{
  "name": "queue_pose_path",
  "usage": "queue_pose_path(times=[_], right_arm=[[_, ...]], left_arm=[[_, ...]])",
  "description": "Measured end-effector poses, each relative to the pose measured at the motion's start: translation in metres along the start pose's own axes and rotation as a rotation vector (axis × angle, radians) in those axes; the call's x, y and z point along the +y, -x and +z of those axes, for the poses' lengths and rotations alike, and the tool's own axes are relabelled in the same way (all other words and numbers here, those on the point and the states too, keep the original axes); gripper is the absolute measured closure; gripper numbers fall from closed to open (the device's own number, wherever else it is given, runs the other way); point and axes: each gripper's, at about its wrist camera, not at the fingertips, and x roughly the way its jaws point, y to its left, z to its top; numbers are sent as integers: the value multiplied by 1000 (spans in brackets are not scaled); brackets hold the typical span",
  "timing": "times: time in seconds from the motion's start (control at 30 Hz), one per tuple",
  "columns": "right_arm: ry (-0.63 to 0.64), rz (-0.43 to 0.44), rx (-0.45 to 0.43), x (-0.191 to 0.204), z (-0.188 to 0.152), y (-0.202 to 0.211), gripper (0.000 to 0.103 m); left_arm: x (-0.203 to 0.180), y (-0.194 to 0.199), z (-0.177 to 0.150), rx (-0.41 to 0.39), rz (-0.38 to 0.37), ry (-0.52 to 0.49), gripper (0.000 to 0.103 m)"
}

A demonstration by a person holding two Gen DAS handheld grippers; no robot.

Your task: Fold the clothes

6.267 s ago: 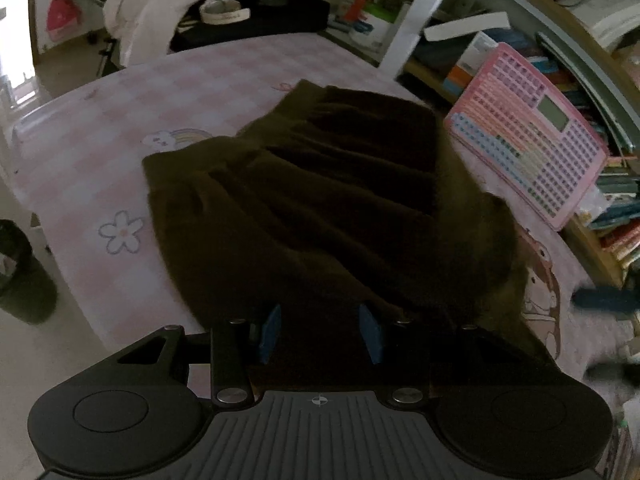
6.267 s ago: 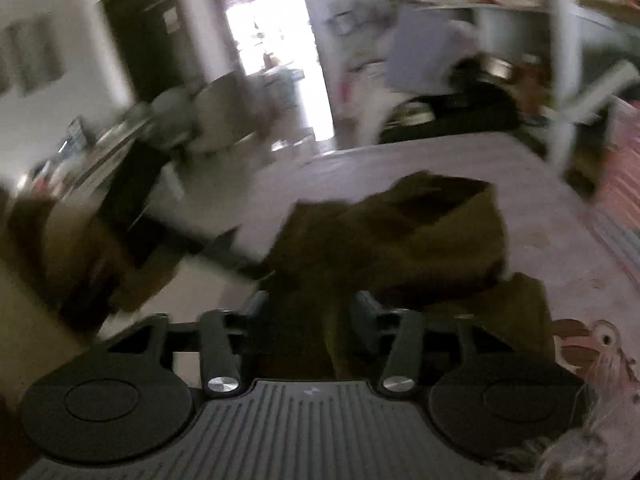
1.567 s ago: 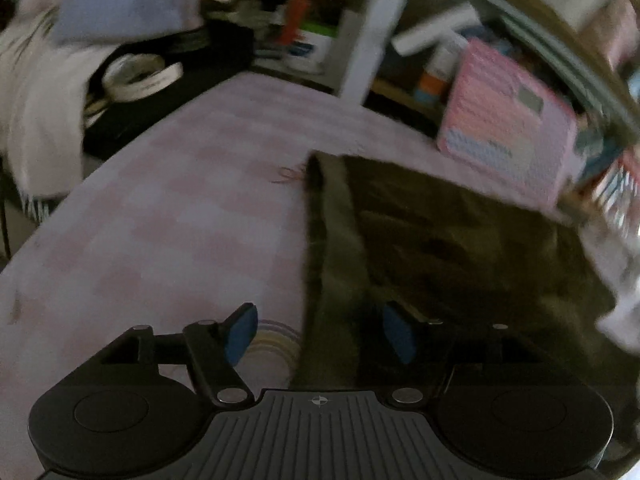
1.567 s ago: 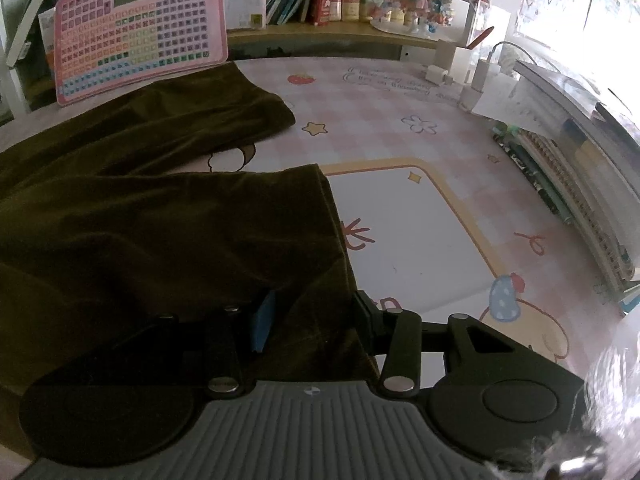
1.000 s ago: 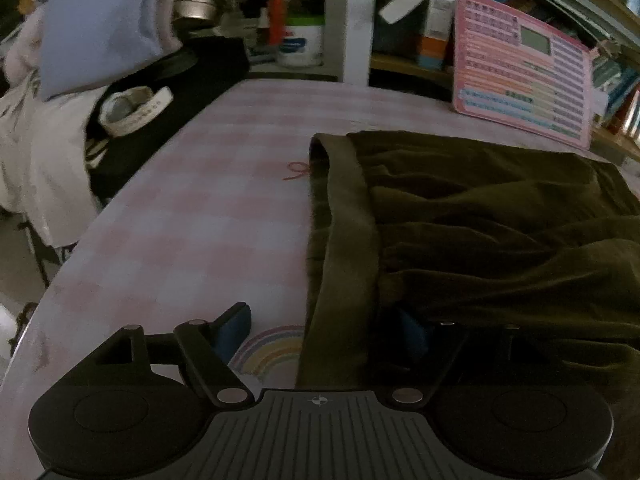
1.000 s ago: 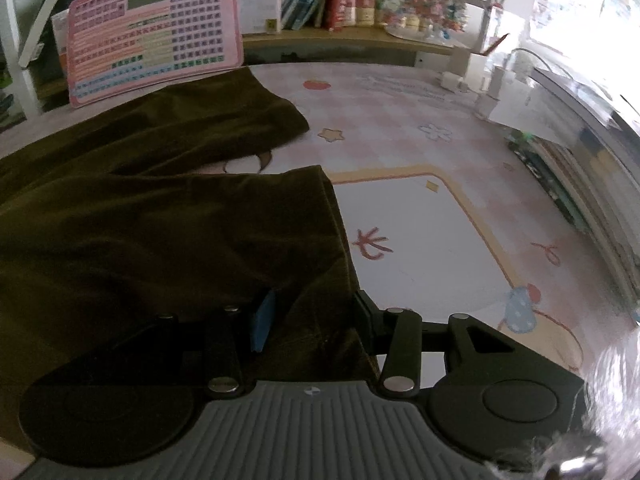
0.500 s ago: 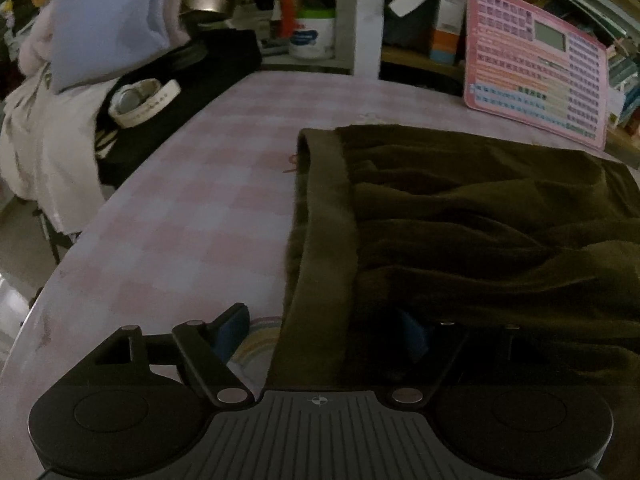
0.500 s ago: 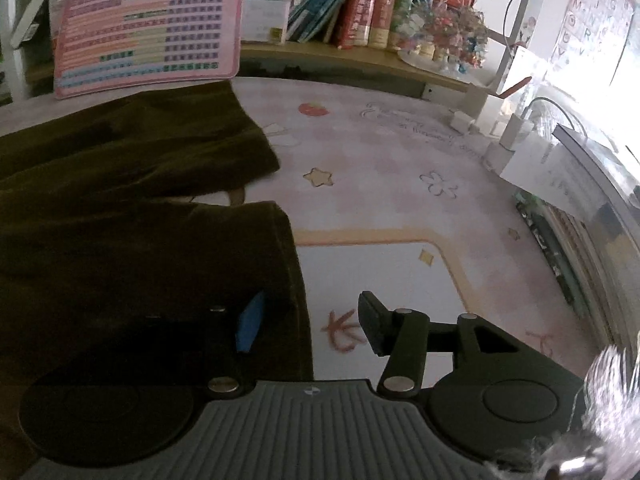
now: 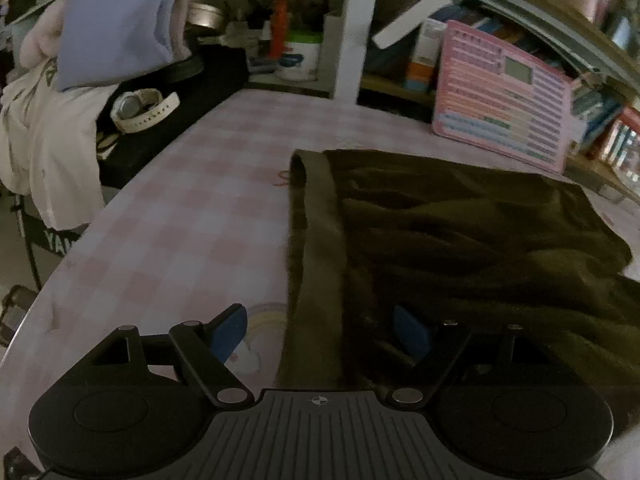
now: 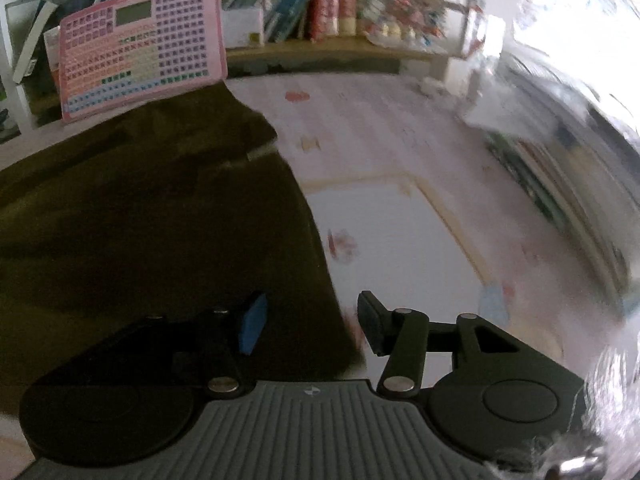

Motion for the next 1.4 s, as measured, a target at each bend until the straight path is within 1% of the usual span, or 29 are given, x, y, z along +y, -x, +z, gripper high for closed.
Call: queue_pose_path(times=[0.03,0.1,0.2,0.27,0.3,0.47,0.53,0.67,0.73,0.83,0.97,1.03,1.2,1.3,1.4], right_arm=[[-12,-5,13,-1,-7,2,55],[-38,-13,10,-1,-15,7,55],[-38,-28,14,5,-18,11,55],[-24,-36,11,8,-19,13,55],[-20,-39,10,8,-20,14,55],[-25,-52,9,9,-22,16,53],[-12,-66,9,13,-21,18,52],[-14,-48,-15,19,-18,29,45],[-16,-29,-31,22,-15,37,43],[-31,13,-32,29,-12,49,40],[-32,71,-29,40,-11,66,27],[-5,86,-27,48,-15,72,26],[16,74,-1,60,-24,76,26],[18,63,6,63,-27,78,21],[16,52,11,64,-28,80,19]], left_arm=[[-1,0,-3,7,-7,-19,20],[-4,-4,-7,27,-10,-62,20],[-4,-10,-12,36,-1,-89,20],[0,-14,-13,41,10,-84,20],[3,-16,-14,43,16,-77,16],[5,-15,-14,38,21,-60,17],[4,-7,-13,17,5,-53,18],[0,9,-9,-16,-29,-52,17],[-4,19,-6,-28,-43,-66,17],[-14,34,-4,-38,-77,-100,17],[-28,42,-8,-10,-97,-150,16],[-32,42,-13,11,-101,-159,16],[-38,39,-22,58,-119,-173,16],[-38,40,-24,64,-129,-175,16],[-36,40,-25,67,-139,-173,16]])
